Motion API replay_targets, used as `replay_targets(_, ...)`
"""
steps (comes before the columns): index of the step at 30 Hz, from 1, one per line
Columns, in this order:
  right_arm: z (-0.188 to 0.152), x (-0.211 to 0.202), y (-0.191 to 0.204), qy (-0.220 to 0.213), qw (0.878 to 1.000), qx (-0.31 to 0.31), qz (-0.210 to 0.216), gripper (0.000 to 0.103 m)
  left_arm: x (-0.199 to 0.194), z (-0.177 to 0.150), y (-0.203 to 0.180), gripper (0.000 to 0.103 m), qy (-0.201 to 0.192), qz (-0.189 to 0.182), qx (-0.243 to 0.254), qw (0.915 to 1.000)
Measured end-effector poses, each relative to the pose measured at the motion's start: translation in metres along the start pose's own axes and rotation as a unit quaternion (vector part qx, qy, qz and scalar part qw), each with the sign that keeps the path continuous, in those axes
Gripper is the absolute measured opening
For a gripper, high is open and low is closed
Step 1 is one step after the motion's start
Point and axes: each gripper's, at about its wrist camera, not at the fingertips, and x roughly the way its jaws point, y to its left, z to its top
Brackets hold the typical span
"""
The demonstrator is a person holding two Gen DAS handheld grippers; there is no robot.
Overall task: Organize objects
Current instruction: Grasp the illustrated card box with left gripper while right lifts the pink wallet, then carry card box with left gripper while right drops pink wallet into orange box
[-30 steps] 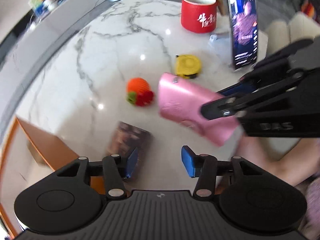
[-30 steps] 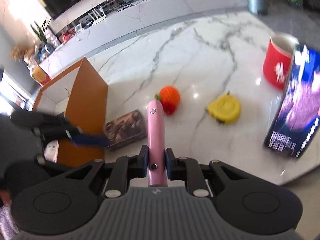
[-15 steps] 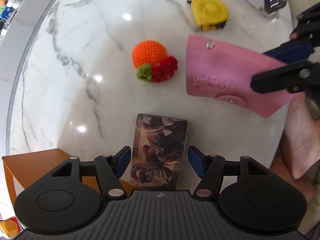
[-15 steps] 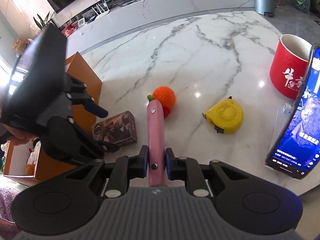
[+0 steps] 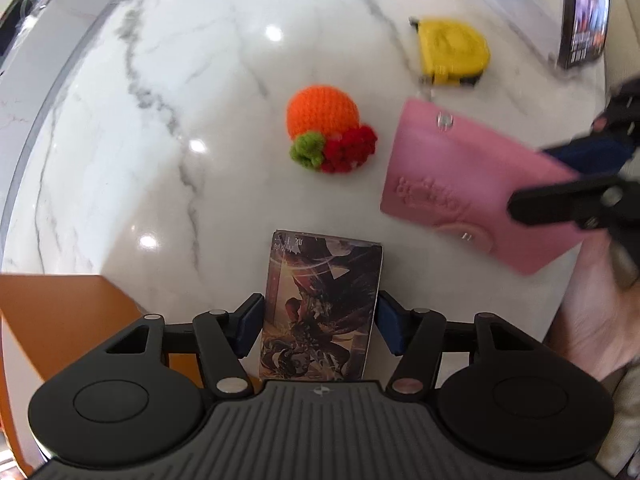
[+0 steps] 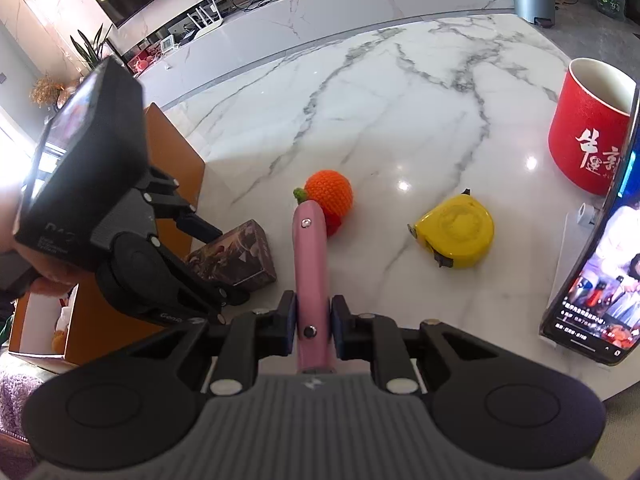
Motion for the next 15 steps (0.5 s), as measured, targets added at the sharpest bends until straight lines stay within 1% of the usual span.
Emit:
replay_targets(3,-0.003,-0.001,0.002,-0.005,1.0,-0.002,-0.008,0.019,-0.022,-0.007,0.002,0.069,-0.034,-0.012,-0.027,0.999)
replay_targets(7,-0.005,-0.01,0.006,-0.012,1.0,-0.004,-0.013,0.018,-0.061,-0.015,0.0,0.069,-0.075,-0.02,-0.047,0.9959)
replay_targets(9,-0.006,-0.017,0.009,-0.019,1.0,-0.002,-0.01,0.018,-0.081,-0.016,-0.002,0.069,-0.093,-0.025,-0.058,0.9936)
replay_targets(12,-0.008,-0.029,0.018,-0.032,0.999,-0.011,-0.009,0.018,-0.108,-0.025,0.006,0.069,-0.121,-0.036,-0.076,0.9891)
replay_targets(15,-0.007,-0.043,0.029,-0.042,0.999,-0.016,0.0,0.018,-0.137,-0.041,0.011,0.069,-0.136,-0.044,-0.096,0.985)
